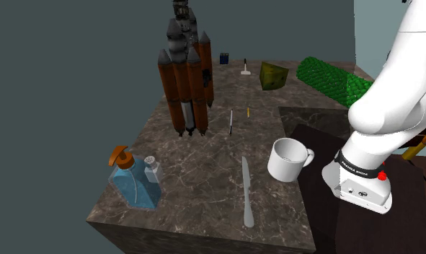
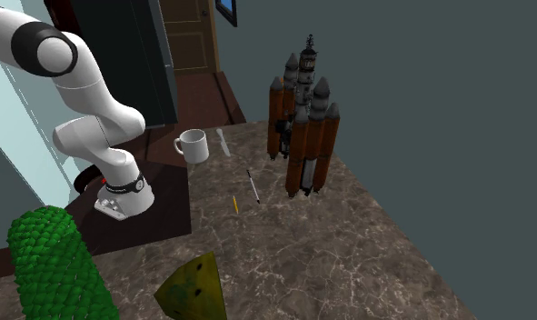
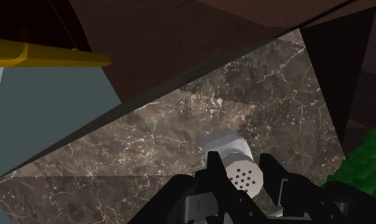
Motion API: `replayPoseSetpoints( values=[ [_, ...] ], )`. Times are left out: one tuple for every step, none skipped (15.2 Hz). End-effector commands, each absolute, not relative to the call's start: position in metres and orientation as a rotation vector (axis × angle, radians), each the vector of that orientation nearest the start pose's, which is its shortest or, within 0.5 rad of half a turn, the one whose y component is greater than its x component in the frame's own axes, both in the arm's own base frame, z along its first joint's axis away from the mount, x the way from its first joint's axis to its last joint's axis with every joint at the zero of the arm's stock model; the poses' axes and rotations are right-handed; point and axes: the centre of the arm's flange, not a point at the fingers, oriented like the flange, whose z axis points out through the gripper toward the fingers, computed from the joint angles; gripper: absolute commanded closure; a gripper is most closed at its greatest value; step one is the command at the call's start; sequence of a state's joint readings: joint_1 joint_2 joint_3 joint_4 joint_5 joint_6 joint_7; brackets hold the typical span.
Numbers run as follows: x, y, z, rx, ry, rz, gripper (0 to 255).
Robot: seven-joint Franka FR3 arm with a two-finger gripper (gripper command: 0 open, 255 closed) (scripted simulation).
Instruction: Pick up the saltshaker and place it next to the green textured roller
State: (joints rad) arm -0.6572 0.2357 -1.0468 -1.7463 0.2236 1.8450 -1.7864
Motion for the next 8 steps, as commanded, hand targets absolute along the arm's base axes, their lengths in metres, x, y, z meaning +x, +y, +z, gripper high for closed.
replayPoseSetpoints(
  values=[
    [-0.022, -0.599, 0.479, -3.130, -0.047, -0.021, 255],
    [-0.022, -0.599, 0.474, -3.130, -0.047, -0.021, 255],
    [-0.022, -0.599, 0.468, -3.130, -0.047, -0.021, 255],
    [-0.022, -0.599, 0.463, -3.130, -0.047, -0.021, 255],
    [-0.022, -0.599, 0.458, -3.130, -0.047, -0.021, 255],
    [-0.022, -0.599, 0.452, -3.130, -0.047, -0.021, 255],
    [-0.022, -0.599, 0.447, -3.130, -0.047, -0.021, 255],
    [-0.022, -0.599, 0.442, -3.130, -0.047, -0.021, 255]
  ],
)
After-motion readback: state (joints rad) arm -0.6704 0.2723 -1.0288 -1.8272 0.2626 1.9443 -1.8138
